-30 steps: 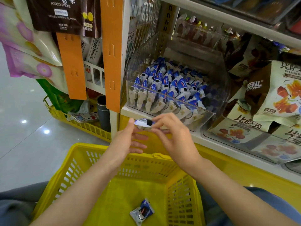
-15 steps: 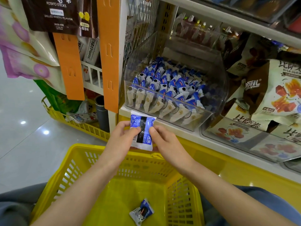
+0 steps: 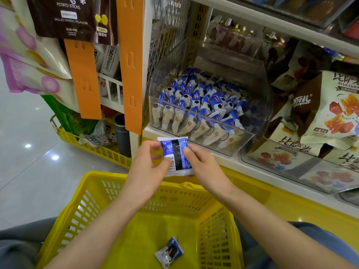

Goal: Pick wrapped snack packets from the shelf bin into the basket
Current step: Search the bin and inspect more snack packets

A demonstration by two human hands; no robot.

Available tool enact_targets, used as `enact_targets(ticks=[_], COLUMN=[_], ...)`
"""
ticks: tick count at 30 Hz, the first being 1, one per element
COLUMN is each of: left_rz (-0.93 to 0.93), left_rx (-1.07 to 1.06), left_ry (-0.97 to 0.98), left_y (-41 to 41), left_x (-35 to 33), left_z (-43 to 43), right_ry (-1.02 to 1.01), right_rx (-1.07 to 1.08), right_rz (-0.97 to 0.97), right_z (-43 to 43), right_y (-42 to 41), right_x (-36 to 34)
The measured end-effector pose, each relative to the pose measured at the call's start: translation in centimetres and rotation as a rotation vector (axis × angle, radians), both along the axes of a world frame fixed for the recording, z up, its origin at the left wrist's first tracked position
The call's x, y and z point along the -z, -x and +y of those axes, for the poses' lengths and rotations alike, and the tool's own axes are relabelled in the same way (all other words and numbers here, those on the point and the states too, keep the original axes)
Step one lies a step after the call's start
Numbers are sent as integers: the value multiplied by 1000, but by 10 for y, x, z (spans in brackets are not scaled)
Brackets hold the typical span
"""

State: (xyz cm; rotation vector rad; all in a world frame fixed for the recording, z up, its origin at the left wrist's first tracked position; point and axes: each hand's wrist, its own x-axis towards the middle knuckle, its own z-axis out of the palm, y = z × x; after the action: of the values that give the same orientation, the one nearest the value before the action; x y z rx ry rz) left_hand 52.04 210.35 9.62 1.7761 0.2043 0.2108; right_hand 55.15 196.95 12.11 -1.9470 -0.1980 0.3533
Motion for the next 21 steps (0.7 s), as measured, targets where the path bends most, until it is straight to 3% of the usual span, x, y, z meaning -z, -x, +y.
enact_targets(ticks=[3,7,10,16,21], left_rz=[18,105,50,-101,-278], left_rx=[52,184,176,-24,74], left_ry=[-10,205,152,-273,-516], left_y=[-1,-1,0,2,6], left_x=[-5,-13,-12,-4,-8], left_z=[6,7,5,6,7], right_ry=[18,-41,-107,-167,-155], right_rx=[-39,-107,-53,-58,-39], right_rz=[36,97,157,204,161], right_z=[-6,-12,-14,-13,-11], right_y=[-8,-11,-11,-8,-7], right_x=[-10,-20,-20,-17,-16])
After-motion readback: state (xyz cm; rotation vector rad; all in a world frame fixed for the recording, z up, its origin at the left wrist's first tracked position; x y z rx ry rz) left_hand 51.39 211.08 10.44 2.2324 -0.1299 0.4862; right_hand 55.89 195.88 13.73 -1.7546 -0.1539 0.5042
